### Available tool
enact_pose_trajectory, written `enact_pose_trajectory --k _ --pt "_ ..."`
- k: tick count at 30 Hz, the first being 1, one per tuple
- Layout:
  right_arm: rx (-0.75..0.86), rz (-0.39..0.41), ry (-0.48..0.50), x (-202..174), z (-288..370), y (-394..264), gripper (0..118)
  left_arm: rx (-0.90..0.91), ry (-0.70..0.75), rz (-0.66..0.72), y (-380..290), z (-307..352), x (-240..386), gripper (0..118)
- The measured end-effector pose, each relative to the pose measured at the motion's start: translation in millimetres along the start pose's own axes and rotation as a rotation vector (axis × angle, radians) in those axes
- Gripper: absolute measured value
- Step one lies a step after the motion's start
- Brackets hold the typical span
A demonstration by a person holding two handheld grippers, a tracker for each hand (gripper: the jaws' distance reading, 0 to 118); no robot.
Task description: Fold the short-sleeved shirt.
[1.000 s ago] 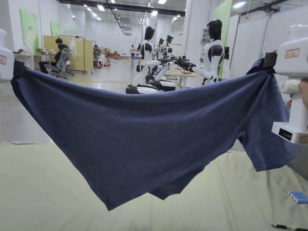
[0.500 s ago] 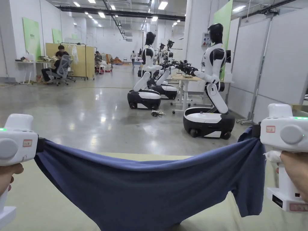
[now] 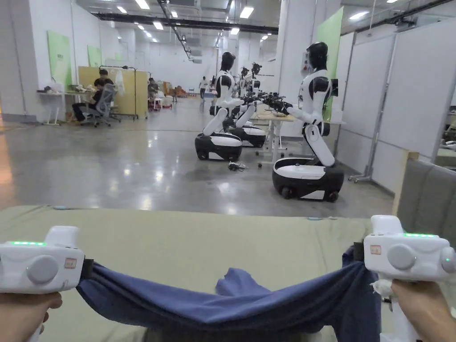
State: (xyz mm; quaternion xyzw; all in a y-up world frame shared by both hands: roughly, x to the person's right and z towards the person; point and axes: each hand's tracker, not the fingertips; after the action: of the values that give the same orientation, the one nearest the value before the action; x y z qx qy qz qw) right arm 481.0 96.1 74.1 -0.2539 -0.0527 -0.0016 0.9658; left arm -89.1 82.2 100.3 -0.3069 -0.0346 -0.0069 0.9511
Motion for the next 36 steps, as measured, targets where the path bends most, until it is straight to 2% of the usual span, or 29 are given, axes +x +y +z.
enact_pose_trajectory --k 6,11,12,13,14,15,16,17,18,20,22,24,25,26,27,28,29,31,34,35,36 --pt "-0.154 0.045 0.015 -4.7 20.5 -111.3 3 -0.199 0.016 -0.003 -117.8 16.6 0.8 7" --pt "-0.199 0.052 0.003 -2.8 29.6 -153.9 3 -0.228 0.01 0.036 -148.9 17.7 -3.8 8" --pt "-0.197 0.044 -0.004 -2.9 35.3 -157.2 12 -0.224 0.003 0.051 -147.6 20.1 -4.9 13" --pt "-0.188 0.041 -0.009 -1.3 38.1 -159.2 12 -0.204 -0.002 0.065 -146.9 22.9 -6.4 13" --pt "-0.159 0.043 -0.011 0.7 42.3 -159.2 18 -0.194 0.006 0.058 -142.7 29.3 -5.6 19" --pt "-0.129 0.047 -0.011 1.8 46.9 -156.4 35 -0.146 0.037 0.029 -138.9 35.9 -5.1 32" --pt "-0.122 0.041 0.001 2.1 53.8 -152.4 72 -0.085 0.026 0.03 -136.0 47.4 -2.4 56" --pt "-0.108 0.036 0.011 1.0 61.1 -148.6 109 -0.033 0.018 0.045 -132.4 60.9 0.4 74" --pt "-0.003 0.029 0.035 -3.0 79.1 -143.0 118 0.025 -0.002 0.063 -130.2 77.9 4.5 76" --pt "0.044 0.028 0.076 -14.2 100.0 -138.6 117 0.1 -0.054 0.058 -131.3 99.0 13.5 76" --pt "0.056 0.056 0.15 -32.0 111.6 -135.8 117 0.14 -0.03 0.021 -133.0 111.1 28.4 76" --pt "0.062 0.086 0.159 -55.8 109.8 -135.5 117 0.154 -0.037 0.002 -140.1 105.8 43.0 76" --pt "0.051 0.108 0.184 -67.7 107.6 -136.5 115 0.152 -0.047 -0.004 -143.4 102.9 48.6 75" --pt "0.045 0.128 0.21 -81.7 105.3 -139.7 108 0.147 -0.055 -0.011 -146.6 98.8 54.6 73" --pt "0.055 0.135 0.217 -94.9 103.2 -144.4 79 0.13 -0.05 -0.018 -155.0 79.8 53.6 58" --pt "0.061 0.15 0.221 -104.9 96.1 -148.6 37 0.125 -0.047 -0.035 -158.2 73.8 56.1 18" --pt "0.057 0.163 0.208 -116.7 90.5 -152.5 3 0.107 -0.012 -0.055 -160.0 66.7 58.1 3" --pt "0.053 0.163 0.211 -132.1 82.0 -159.1 2 0.063 -0.044 -0.059 -167.3 57.6 54.2 3" --pt "0.015 0.125 0.258 -146.0 70.2 -161.7 2 0.074 0.004 -0.072 -167.9 51.9 38.9 4" --pt "0.011 0.128 0.256 -150.0 66.9 -162.7 2 0.076 0.028 -0.069 -169.4 51.4 32.2 9" --pt "0.004 0.128 0.264 -153.9 64.0 -162.2 2 0.08 0.046 -0.057 -170.6 49.2 18.5 32"
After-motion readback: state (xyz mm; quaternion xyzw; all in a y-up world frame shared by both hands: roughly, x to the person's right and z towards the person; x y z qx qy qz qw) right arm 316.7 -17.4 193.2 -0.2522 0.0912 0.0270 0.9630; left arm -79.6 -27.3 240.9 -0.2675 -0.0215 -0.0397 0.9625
